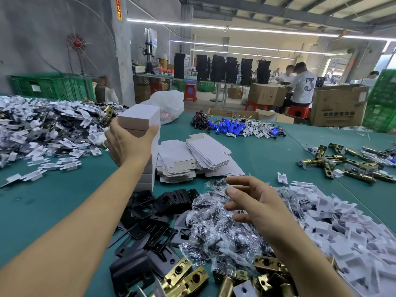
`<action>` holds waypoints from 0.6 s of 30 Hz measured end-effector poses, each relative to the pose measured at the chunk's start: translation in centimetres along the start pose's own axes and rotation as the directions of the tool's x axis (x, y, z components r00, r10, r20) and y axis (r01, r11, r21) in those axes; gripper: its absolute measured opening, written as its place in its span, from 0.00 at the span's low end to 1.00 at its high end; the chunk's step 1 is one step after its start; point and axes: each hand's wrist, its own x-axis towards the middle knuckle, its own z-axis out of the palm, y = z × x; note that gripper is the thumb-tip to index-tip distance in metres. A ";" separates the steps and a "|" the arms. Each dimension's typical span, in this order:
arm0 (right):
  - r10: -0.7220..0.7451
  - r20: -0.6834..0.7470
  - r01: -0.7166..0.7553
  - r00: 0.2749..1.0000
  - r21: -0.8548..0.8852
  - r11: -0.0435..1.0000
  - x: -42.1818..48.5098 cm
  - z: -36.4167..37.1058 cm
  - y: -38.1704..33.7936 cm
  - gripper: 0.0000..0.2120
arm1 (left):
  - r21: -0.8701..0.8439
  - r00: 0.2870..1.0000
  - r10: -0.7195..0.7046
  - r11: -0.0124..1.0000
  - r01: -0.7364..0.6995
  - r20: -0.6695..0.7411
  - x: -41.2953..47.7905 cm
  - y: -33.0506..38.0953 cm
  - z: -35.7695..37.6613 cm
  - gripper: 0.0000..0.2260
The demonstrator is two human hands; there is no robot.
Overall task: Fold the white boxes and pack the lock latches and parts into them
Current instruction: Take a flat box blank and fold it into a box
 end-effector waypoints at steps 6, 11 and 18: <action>0.007 -0.006 -0.007 1.000 -0.006 1.000 0.1 0.0 0.0 0.06 | -0.015 0.930 0.258 0.962 -0.271 -0.262 -3.6 -0.8 -0.5 0.31; 0.010 0.003 -0.010 1.000 -0.010 1.000 -0.1 0.1 -0.1 0.07 | -0.134 0.777 0.629 0.772 -0.622 0.019 -7.3 -1.5 0.3 0.05; 0.009 -0.019 -0.008 1.000 0.016 1.000 -0.1 -0.2 -0.1 0.06 | 0.245 0.812 -0.122 0.969 -0.026 0.570 -8.5 -2.2 4.4 0.34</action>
